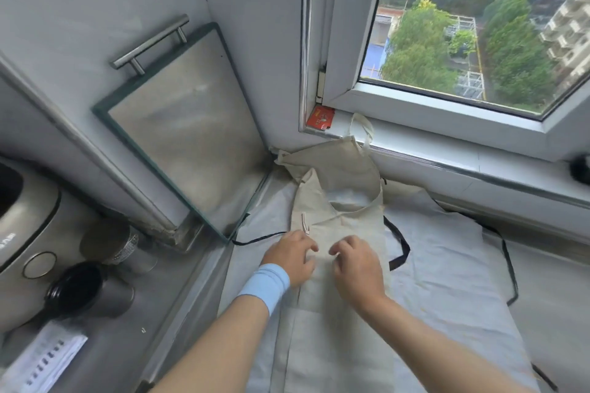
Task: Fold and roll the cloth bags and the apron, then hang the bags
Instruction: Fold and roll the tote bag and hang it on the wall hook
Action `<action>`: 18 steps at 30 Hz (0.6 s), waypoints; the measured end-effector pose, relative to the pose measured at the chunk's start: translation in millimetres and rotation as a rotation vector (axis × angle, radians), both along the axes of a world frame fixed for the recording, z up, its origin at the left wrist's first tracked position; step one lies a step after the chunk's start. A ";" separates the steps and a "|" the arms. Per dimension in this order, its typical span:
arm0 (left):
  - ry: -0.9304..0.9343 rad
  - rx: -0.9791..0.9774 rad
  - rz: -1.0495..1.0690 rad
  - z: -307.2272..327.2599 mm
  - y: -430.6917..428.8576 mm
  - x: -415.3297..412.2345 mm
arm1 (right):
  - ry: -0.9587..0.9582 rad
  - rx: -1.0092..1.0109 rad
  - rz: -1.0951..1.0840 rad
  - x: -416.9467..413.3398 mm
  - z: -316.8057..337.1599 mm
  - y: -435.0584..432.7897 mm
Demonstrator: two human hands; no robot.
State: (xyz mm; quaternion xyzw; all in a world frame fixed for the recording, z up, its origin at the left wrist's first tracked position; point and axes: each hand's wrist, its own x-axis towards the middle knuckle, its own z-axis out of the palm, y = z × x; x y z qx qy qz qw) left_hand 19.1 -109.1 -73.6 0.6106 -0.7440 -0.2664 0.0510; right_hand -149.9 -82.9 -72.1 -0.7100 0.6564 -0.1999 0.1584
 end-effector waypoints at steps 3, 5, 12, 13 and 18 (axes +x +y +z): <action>-0.216 0.122 -0.182 -11.1 34.4 1.2 | 0.255 0.196 0.077 -8.3 -24.0 51.2; -0.286 0.144 -0.182 -14.7 52.0 5.2 | 0.354 0.357 0.189 -12.4 -36.2 68.3; -0.078 0.199 0.179 1.4 126.3 11.1 | 0.472 0.265 0.209 -27.8 -13.6 106.7; -0.048 0.238 0.252 4.8 138.0 11.6 | 0.433 0.248 0.220 -27.3 -9.7 124.2; 0.053 0.474 0.466 13.5 191.1 7.5 | 0.399 0.312 0.318 -18.6 -17.3 224.8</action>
